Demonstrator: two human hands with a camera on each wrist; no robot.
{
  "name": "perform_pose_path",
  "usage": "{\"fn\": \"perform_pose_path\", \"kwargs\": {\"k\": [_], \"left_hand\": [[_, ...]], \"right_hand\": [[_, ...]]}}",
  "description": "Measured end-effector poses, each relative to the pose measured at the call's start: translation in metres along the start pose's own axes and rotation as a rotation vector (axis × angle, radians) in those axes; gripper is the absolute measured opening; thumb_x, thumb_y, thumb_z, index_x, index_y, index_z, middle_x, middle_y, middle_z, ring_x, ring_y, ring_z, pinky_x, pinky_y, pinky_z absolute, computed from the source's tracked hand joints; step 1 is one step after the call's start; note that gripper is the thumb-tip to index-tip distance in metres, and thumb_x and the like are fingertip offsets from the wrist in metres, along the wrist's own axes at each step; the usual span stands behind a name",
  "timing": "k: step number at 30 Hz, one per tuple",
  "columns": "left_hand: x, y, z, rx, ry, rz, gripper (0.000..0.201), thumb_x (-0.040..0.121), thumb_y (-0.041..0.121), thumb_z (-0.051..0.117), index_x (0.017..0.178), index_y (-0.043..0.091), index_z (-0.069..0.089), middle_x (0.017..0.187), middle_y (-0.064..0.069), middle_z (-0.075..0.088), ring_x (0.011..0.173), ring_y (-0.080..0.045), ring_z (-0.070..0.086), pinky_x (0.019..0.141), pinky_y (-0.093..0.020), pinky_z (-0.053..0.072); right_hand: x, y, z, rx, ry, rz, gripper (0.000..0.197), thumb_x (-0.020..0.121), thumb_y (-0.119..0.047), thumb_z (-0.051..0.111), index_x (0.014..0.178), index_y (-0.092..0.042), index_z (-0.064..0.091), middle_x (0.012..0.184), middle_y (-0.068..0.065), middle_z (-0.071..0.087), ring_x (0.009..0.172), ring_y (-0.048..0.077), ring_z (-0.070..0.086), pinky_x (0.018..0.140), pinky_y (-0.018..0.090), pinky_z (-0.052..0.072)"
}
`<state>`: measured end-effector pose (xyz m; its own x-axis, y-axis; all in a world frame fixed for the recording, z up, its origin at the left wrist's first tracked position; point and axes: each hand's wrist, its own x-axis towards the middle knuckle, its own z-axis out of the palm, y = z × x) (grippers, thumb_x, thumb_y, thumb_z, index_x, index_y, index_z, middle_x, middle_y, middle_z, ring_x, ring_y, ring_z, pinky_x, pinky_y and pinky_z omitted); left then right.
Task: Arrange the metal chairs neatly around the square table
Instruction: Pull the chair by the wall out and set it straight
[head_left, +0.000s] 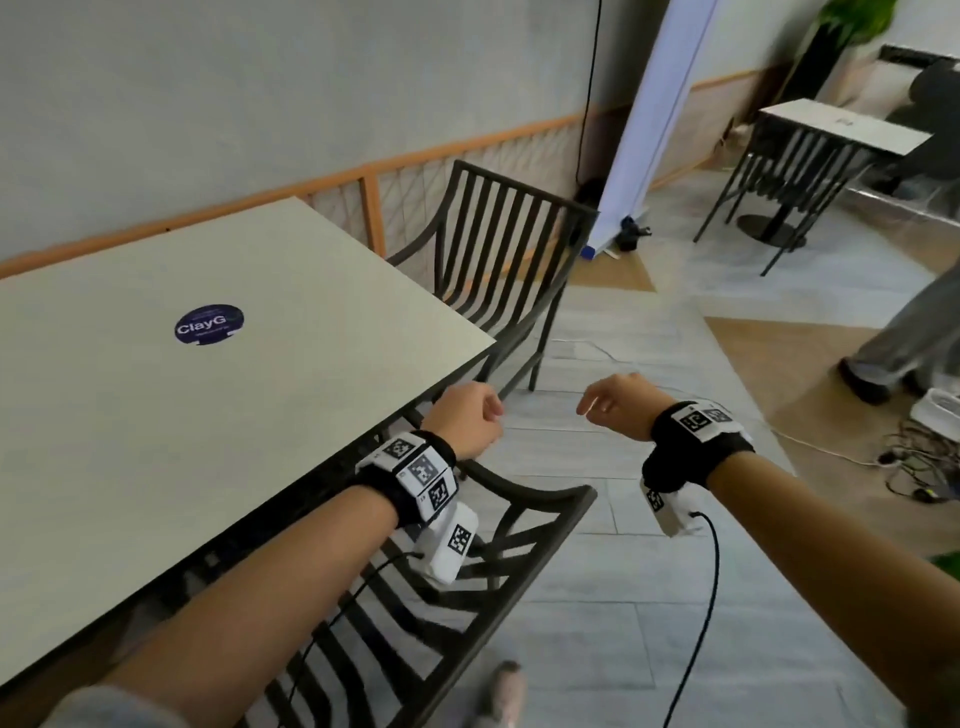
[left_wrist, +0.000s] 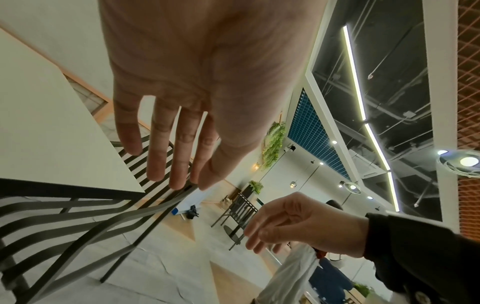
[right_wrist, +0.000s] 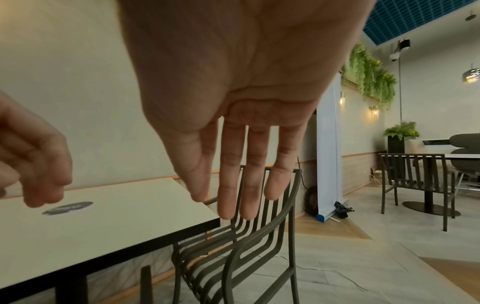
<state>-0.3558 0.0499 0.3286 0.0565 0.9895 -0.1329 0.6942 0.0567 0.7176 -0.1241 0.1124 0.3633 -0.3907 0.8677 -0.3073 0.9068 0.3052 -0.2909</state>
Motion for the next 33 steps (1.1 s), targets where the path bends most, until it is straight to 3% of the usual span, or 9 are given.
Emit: {"fn": "perform_pose_path", "kwargs": {"k": [3,6,12,16,20,22,26,28,33], "left_hand": [[0.052,0.007,0.014,0.015,0.022,-0.050,0.018,0.081,0.011,0.065,0.099,0.011,0.067,0.099,-0.007,0.072,0.092,-0.021,0.066,0.090,-0.038,0.055],[0.108,0.006,0.026,0.055,0.047,-0.103,0.017,0.080,0.012,0.065,0.097,0.013,0.066,0.100,-0.007,0.071,0.093,-0.023,0.066,0.089,-0.040,0.055],[0.199,-0.005,0.043,0.124,0.070,-0.307,0.020,0.081,0.011,0.064,0.101,0.013,0.065,0.108,-0.010,0.070,0.100,-0.029,0.064,0.090,-0.040,0.053],[0.253,-0.012,0.065,0.105,0.062,-0.404,0.023,0.085,0.013,0.060,0.108,0.010,0.064,0.114,-0.011,0.068,0.106,-0.030,0.062,0.092,-0.040,0.052],[0.311,-0.024,0.091,0.084,0.047,-0.470,0.029,0.086,0.014,0.062,0.115,0.010,0.061,0.119,-0.012,0.066,0.109,-0.030,0.061,0.094,-0.039,0.051],[0.343,-0.027,0.103,0.062,0.041,-0.500,0.033,0.086,0.014,0.063,0.117,0.009,0.058,0.122,-0.012,0.064,0.112,-0.030,0.060,0.095,-0.039,0.051],[0.426,-0.040,0.129,0.004,0.053,-0.610,0.036,0.088,0.015,0.059,0.123,0.007,0.052,0.128,-0.016,0.060,0.117,-0.034,0.057,0.099,-0.044,0.049],[0.443,-0.042,0.140,-0.008,0.028,-0.616,0.038,0.088,0.014,0.055,0.126,0.010,0.050,0.130,-0.015,0.058,0.121,-0.034,0.055,0.101,-0.046,0.047],[0.524,-0.064,0.178,0.012,0.043,-0.672,0.056,0.093,0.009,0.050,0.145,0.012,0.032,0.151,-0.010,0.039,0.137,-0.029,0.039,0.114,-0.041,0.033]], "right_hand": [[0.052,0.029,-0.014,-0.066,-0.048,-0.026,0.019,0.087,-0.017,0.056,0.098,-0.022,0.071,0.093,0.001,0.070,0.081,0.016,0.058,0.086,0.031,0.050],[0.107,0.055,-0.028,-0.097,-0.079,-0.050,0.023,0.087,-0.015,0.053,0.101,-0.021,0.070,0.101,0.001,0.071,0.094,0.021,0.062,0.081,0.028,0.046],[0.216,0.097,-0.047,-0.153,-0.182,-0.116,0.023,0.086,-0.017,0.050,0.099,-0.026,0.067,0.108,0.002,0.069,0.102,0.025,0.062,0.089,0.036,0.051],[0.287,0.118,-0.052,-0.226,-0.217,-0.169,0.024,0.087,-0.015,0.051,0.106,-0.017,0.066,0.112,0.008,0.067,0.106,0.030,0.061,0.088,0.038,0.050],[0.368,0.144,-0.048,-0.285,-0.249,-0.180,0.023,0.085,-0.016,0.049,0.103,-0.020,0.063,0.110,0.008,0.063,0.099,0.033,0.061,0.082,0.038,0.051],[0.414,0.159,-0.044,-0.330,-0.263,-0.218,0.023,0.085,-0.017,0.052,0.106,-0.021,0.061,0.114,0.011,0.062,0.104,0.034,0.060,0.085,0.039,0.052],[0.522,0.183,-0.033,-0.396,-0.313,-0.288,0.039,0.088,-0.014,0.055,0.127,-0.018,0.052,0.128,0.013,0.057,0.113,0.034,0.057,0.092,0.043,0.052],[0.537,0.192,-0.026,-0.420,-0.313,-0.290,0.046,0.089,-0.010,0.052,0.133,-0.018,0.046,0.134,0.013,0.054,0.118,0.033,0.055,0.096,0.045,0.050],[0.613,0.229,0.011,-0.542,-0.278,-0.422,0.054,0.090,-0.011,0.047,0.141,-0.023,0.033,0.149,0.008,0.036,0.137,0.029,0.032,0.110,0.049,0.030]]}}
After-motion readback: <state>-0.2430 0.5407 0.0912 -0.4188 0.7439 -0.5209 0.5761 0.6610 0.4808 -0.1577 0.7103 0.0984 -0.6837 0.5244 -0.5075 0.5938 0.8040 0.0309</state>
